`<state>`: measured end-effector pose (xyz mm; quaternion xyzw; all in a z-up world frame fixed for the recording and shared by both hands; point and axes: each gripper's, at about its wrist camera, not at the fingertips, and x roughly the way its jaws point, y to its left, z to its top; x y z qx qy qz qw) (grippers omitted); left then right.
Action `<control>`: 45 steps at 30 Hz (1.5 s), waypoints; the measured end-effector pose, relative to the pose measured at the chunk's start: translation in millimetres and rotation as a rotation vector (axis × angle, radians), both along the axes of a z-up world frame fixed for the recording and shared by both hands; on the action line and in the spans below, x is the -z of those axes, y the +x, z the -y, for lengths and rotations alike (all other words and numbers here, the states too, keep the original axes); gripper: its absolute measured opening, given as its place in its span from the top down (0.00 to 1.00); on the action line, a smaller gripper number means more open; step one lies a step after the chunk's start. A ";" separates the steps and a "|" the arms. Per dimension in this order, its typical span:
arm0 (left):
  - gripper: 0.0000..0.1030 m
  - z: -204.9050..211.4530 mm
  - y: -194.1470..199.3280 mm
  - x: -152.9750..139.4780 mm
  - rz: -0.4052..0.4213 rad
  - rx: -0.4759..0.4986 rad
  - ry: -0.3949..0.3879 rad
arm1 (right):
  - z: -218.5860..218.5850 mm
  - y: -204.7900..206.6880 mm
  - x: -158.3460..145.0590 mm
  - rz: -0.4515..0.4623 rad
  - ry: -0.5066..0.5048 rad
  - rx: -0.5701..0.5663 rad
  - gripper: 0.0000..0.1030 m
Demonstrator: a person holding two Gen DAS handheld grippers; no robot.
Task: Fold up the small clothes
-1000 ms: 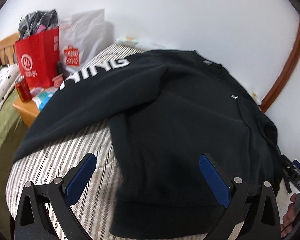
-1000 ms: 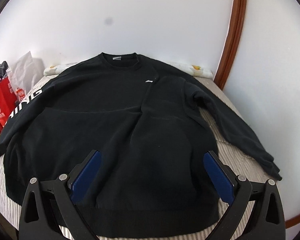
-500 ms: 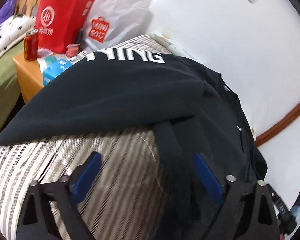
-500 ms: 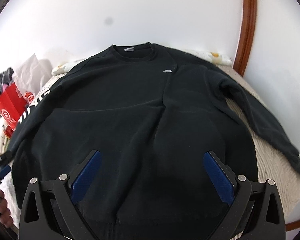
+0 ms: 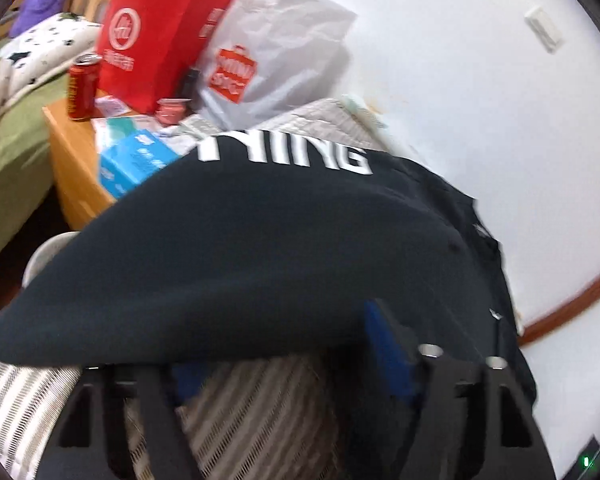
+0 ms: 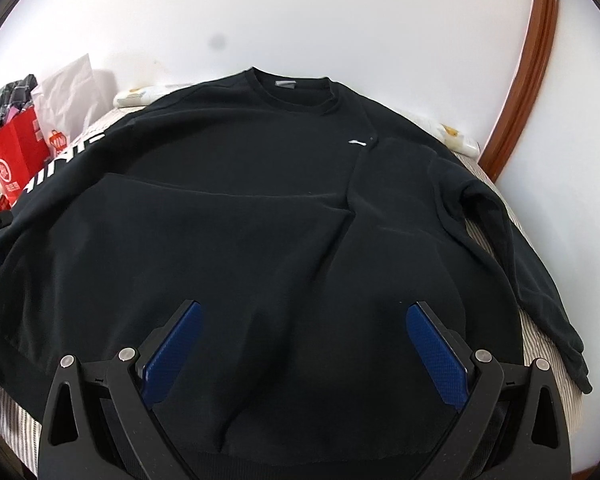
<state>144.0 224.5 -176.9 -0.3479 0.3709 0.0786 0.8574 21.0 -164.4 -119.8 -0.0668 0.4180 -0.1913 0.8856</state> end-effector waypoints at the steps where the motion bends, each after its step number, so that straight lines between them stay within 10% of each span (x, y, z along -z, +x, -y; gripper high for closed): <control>1: 0.58 -1.2 2.4 -0.1 -0.015 -0.009 0.010 | 3.2 -0.7 -0.7 0.004 0.008 0.000 0.03; 2: 0.80 -1.8 6.0 -0.3 -0.027 -0.005 0.016 | 7.9 -1.4 -1.4 0.009 0.017 0.003 0.03; 5: 0.90 0.0 14.2 -9.1 -0.058 -0.003 0.064 | 22.0 -2.9 -3.6 0.007 0.027 0.028 0.03; 13: 0.92 49.8 40.8 -94.2 0.041 0.054 0.303 | 56.0 -8.2 -15.5 0.044 0.047 0.035 0.03; 20: 0.92 152.1 82.9 -137.5 0.151 0.296 0.429 | 83.8 -18.1 -27.4 0.080 0.032 0.044 0.03; 33: 0.91 293.5 135.5 -75.3 0.001 0.593 0.535 | 149.6 -50.4 -26.1 0.097 0.060 0.165 0.05; 45: 0.64 256.7 74.9 -80.0 -0.010 0.648 0.451 | 118.9 -22.8 -30.8 0.104 0.023 0.060 0.10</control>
